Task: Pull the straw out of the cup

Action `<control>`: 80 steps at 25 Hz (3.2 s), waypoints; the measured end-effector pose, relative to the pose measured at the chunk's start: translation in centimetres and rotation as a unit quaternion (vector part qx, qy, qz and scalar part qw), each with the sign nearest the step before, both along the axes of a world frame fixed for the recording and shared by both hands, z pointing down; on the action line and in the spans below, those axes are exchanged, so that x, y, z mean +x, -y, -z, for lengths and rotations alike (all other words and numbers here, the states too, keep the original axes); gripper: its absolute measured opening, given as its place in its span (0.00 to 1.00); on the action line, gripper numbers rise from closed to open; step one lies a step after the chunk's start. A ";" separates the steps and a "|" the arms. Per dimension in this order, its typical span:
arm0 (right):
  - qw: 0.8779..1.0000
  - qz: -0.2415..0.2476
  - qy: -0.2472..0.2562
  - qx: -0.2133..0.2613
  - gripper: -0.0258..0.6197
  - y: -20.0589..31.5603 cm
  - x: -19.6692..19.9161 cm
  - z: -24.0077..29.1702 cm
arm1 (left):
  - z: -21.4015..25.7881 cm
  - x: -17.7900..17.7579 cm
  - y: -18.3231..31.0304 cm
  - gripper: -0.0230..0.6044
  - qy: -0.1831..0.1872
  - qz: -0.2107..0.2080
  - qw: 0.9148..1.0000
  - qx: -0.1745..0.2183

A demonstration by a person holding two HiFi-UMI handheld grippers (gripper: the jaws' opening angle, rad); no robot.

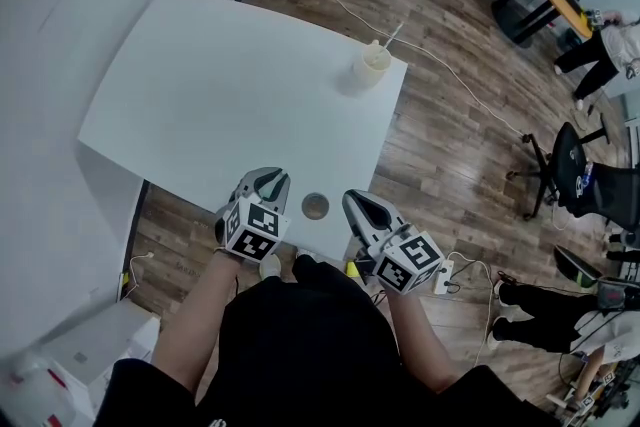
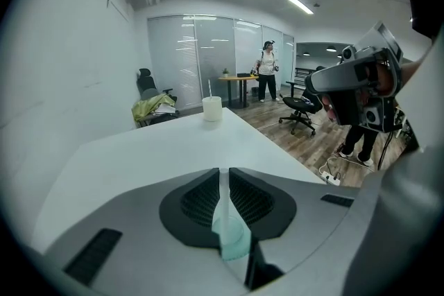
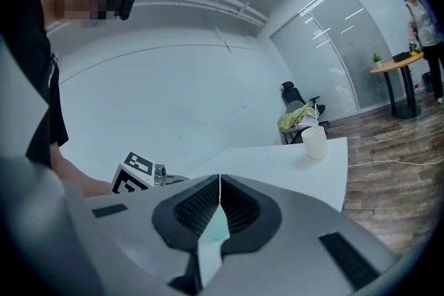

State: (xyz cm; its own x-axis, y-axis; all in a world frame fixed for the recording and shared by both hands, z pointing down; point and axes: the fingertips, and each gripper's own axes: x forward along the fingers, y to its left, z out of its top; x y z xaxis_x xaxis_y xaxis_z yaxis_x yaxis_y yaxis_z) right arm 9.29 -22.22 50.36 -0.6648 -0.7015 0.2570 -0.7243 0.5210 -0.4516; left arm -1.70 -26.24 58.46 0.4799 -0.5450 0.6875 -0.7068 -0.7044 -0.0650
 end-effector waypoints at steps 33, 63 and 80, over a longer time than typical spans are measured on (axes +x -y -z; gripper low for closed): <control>0.999 0.006 0.020 0.049 0.08 -2.5 -3.0 3.1 | 11.4 -3.0 -2.7 0.12 -0.180 0.059 0.975 0.119; 0.994 0.046 0.030 0.099 0.07 -4.2 -6.7 7.2 | 15.3 -13.0 -7.0 0.12 -0.207 0.157 0.952 0.161; 0.995 0.037 0.016 0.096 0.07 -4.4 -6.0 6.9 | 15.0 -12.6 -7.1 0.12 -0.208 0.149 0.954 0.157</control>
State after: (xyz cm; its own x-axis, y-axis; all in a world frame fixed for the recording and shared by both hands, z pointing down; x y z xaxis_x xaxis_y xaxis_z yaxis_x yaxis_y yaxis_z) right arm 3.27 -17.80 43.42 -0.7217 -0.6849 0.1004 -0.6679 0.6508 -0.3611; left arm -14.30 -19.09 43.50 0.4668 -0.8476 0.2523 -0.8834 -0.4598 0.0898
